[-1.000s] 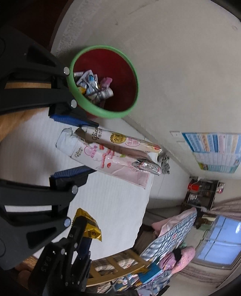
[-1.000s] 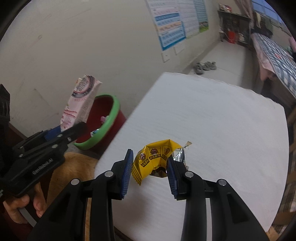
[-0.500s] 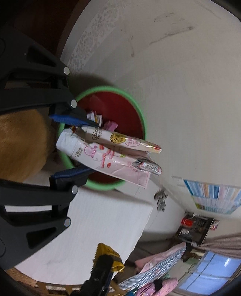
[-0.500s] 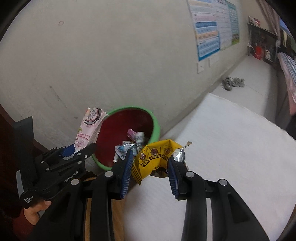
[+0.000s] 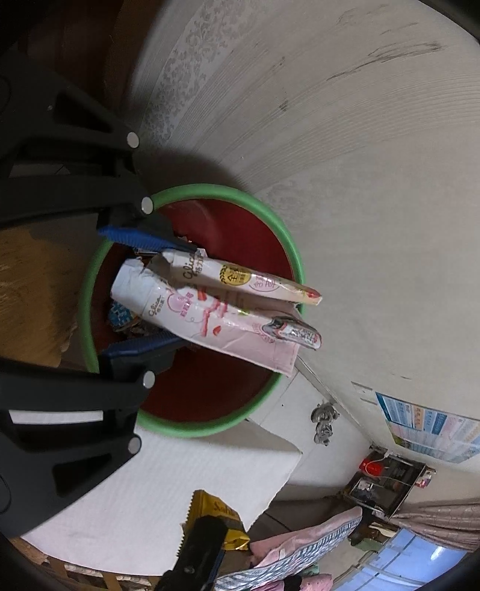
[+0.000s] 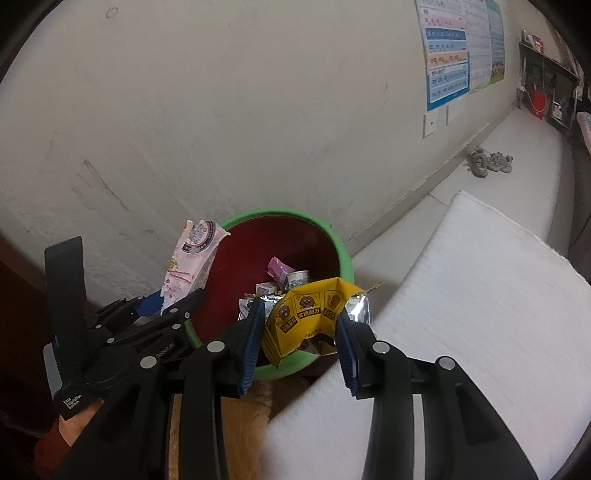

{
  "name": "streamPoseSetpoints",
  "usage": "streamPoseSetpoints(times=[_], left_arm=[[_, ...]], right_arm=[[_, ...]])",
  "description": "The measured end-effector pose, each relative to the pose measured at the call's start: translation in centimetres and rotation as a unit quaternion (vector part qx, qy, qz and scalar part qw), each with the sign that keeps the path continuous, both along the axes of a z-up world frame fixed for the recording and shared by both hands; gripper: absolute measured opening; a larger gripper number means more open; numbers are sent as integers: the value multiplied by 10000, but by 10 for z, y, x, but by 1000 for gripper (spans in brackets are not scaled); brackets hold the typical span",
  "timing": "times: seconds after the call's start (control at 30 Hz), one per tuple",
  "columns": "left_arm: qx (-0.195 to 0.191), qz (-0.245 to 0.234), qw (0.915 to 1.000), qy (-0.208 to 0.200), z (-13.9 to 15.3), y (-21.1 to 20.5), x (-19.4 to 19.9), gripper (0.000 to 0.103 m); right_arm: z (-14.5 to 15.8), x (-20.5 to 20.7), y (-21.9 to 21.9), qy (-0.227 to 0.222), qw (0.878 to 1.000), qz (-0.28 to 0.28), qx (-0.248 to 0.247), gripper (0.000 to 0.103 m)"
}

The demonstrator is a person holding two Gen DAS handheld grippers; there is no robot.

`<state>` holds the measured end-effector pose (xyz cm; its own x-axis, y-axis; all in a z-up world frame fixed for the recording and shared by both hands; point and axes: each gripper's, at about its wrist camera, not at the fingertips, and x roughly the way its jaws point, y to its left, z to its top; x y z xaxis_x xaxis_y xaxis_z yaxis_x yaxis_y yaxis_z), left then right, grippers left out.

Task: Collect trash
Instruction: 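Carry the pink-white wrappers and yellow wrapper with both tools over the red bin, then open both tools over the red bin to drop the wrappers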

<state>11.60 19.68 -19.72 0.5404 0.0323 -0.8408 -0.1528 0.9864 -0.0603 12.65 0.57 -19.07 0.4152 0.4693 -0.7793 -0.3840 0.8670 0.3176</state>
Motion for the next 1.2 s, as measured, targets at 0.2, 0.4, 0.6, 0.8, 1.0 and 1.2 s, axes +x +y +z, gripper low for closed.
streamPoseSetpoints(times=[0.2, 0.4, 0.6, 0.8, 1.0, 1.2], left_arm=[[-18, 37, 9999, 101, -9, 10, 10, 40], [-2, 46, 9999, 152, -15, 10, 20, 41], [61, 95, 9997, 232, -24, 13, 25, 42], [115, 189, 9994, 265, -29, 14, 28, 55], [209, 252, 9993, 206, -27, 8, 24, 70], [35, -15, 9999, -163, 4, -29, 1, 74]], right_arm=[[-6, 13, 15, 48, 9998, 185, -55, 37], [-15, 19, 29, 85, 9991, 375, -161, 37], [-23, 25, 34, 156, 9988, 451, -140, 42], [-28, 28, 33, 220, 9984, 511, -29, 64], [-29, 17, 19, 269, 9986, 395, 223, 69], [-10, -19, -39, 6, 9989, -186, 422, 84]])
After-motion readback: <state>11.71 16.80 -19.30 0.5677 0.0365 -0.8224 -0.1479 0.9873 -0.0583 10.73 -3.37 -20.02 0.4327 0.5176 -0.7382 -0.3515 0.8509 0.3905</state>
